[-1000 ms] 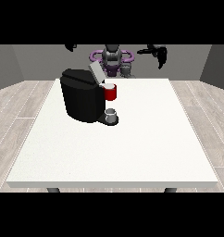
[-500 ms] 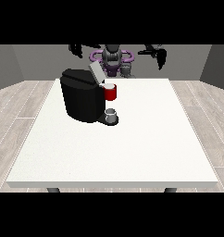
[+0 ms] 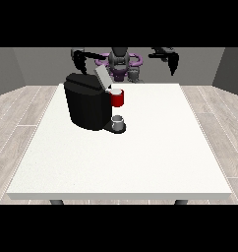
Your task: Insert the coffee pod into the coffee machine and close the lid
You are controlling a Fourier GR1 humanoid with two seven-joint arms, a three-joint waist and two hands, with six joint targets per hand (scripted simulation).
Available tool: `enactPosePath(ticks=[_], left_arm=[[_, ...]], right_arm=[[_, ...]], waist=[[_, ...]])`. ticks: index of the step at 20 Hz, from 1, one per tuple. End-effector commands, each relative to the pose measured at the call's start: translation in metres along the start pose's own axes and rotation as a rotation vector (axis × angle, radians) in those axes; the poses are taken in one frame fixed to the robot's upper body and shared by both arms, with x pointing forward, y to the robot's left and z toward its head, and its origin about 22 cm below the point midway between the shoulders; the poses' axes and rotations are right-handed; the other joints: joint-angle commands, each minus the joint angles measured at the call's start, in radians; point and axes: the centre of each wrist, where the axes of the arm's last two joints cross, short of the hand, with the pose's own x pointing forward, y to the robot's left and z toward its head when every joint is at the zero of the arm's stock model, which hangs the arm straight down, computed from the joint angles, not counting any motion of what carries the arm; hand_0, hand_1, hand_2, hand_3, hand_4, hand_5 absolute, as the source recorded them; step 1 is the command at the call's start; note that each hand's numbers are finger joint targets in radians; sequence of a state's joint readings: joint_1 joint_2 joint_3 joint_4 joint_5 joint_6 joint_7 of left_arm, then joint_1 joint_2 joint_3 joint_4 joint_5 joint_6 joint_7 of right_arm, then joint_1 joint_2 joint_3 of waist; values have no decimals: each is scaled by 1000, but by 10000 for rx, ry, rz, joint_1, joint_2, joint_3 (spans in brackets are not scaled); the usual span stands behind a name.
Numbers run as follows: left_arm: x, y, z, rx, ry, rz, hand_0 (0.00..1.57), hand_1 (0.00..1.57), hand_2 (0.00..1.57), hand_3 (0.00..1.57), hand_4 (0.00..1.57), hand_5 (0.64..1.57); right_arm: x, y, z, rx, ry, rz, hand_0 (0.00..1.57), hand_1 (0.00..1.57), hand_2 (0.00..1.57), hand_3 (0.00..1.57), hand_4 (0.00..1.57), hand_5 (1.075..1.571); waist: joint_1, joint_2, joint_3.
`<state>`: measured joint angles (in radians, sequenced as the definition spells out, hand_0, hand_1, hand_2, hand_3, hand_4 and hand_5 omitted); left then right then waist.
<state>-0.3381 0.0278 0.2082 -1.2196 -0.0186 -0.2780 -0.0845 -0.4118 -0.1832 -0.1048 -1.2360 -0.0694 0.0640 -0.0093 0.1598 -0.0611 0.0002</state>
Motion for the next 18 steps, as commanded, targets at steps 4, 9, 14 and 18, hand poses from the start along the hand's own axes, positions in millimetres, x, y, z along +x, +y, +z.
enactPosePath(ticks=[4, 9, 14, 18], left_arm=[[-2, -2, 25, 493, 1, -254, 0, 0, 0, 0, 0, 1571], [15, 13, 16, 797, -561, -706, 0, 0, 0, 0, 0, 1571], [25, -5, 13, 491, -1059, -345, 0, 0, 0, 0, 0, 1571], [28, 7, 17, 635, -898, -431, 0, 0, 0, 0, 124, 1571]], right_arm=[[6, 12, -17, 541, 78, 111, 0, 0, 0, 0, 0, 1571], [25, 32, -37, 883, -386, 580, 0, 0, 0, 0, 0, 1571], [11, 45, -40, 648, -825, 636, 0, 0, 0, 0, 0, 1571], [30, 19, -55, 867, -840, 600, 0, 0, 0, 0, 0, 1571]], waist=[[-397, 320, -1], [-514, 807, -2], [-71, 1445, 0], [-227, 1369, -1]])
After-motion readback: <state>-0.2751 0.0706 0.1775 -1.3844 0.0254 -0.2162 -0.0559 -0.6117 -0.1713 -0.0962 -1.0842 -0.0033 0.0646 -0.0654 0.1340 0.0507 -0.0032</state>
